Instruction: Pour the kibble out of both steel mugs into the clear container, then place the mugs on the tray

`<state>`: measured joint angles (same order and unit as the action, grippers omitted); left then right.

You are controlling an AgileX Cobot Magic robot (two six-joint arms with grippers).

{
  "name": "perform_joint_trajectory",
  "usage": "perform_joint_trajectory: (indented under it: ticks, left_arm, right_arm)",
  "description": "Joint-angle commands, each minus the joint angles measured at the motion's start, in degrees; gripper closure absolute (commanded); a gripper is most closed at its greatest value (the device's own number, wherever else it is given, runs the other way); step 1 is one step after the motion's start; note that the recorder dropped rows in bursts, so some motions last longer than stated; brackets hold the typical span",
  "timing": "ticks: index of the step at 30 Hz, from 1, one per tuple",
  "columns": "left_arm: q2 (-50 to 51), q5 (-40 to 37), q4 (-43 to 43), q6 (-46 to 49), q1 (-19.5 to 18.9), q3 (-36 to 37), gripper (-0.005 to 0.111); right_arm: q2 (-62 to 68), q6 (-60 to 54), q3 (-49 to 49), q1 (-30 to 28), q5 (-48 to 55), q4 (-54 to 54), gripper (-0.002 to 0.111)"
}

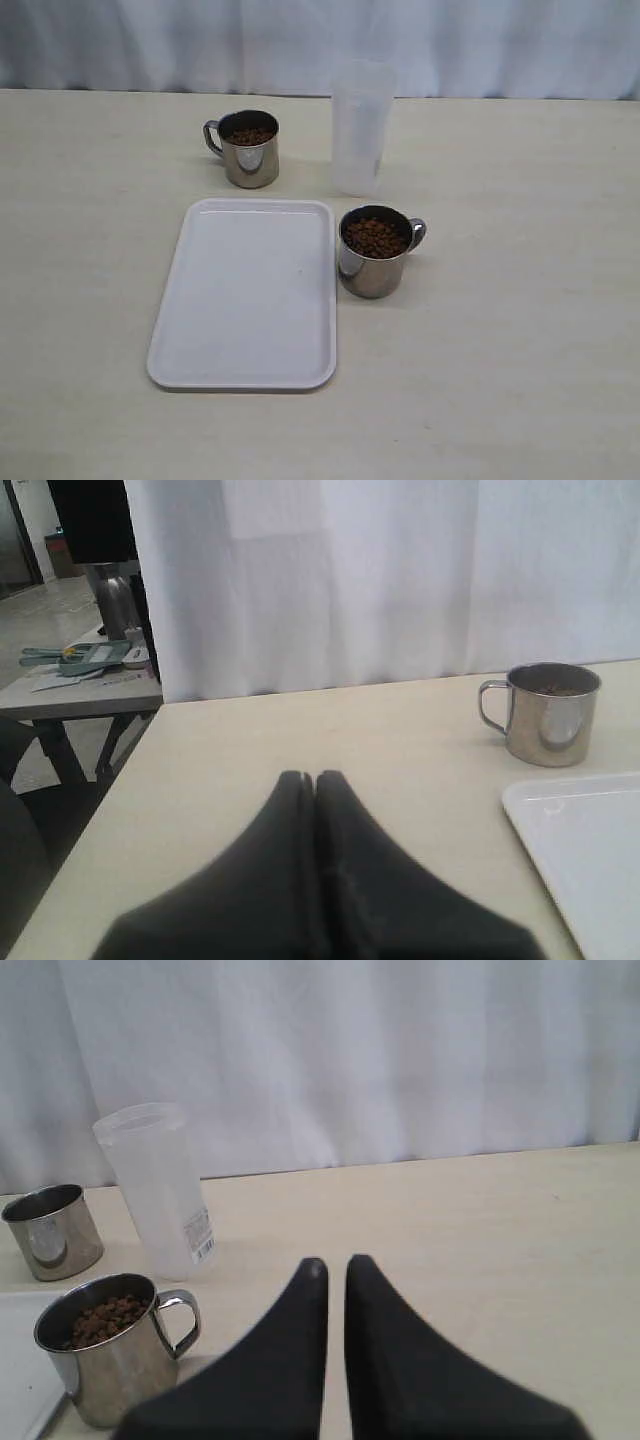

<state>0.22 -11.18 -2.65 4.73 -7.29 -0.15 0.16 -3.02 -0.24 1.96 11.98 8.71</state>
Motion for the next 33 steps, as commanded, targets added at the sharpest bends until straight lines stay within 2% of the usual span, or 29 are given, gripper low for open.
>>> perform_joint_trajectory:
  ticks: [1,17,18,19,20,22,28,33]
  left_arm:
    - [-0.22,0.32,0.23,-0.34,0.01,0.15,0.107]
    - [-0.22,0.85,0.23,-0.34,0.01,0.15,0.107]
    - [-0.22,2.58,-0.24,-0.06,0.01,0.15,0.107]
    - [-0.22,5.92,1.44,-1.01,0.01,0.15,0.107]
    - [-0.22,7.92,7.34,-3.66,0.01,0.15,0.107]
    - [-0.22,8.93,13.39,-6.49,0.01,0.15,0.107]
    - [-0.22,13.84,13.78,-6.49,0.01,0.15,0.107]
    - [-0.22,12.64,17.94,-10.86,0.01,0.15,0.107]
  right_arm:
    - [-0.16,0.05,0.24,0.2,0.12,0.09,0.103]
    - [-0.16,0.05,0.24,0.2,0.12,0.09,0.103]
    - [-0.16,0.05,0.24,0.2,0.12,0.09,0.103]
    - [-0.16,0.05,0.24,0.2,0.12,0.09,0.103]
    - [-0.16,0.05,0.24,0.2,0.12,0.09,0.103]
    - [-0.16,0.05,0.24,0.2,0.12,0.09,0.103]
    - [-0.16,0.05,0.24,0.2,0.12,0.09,0.103]
    - [-0.16,0.05,0.24,0.2,0.12,0.09,0.103]
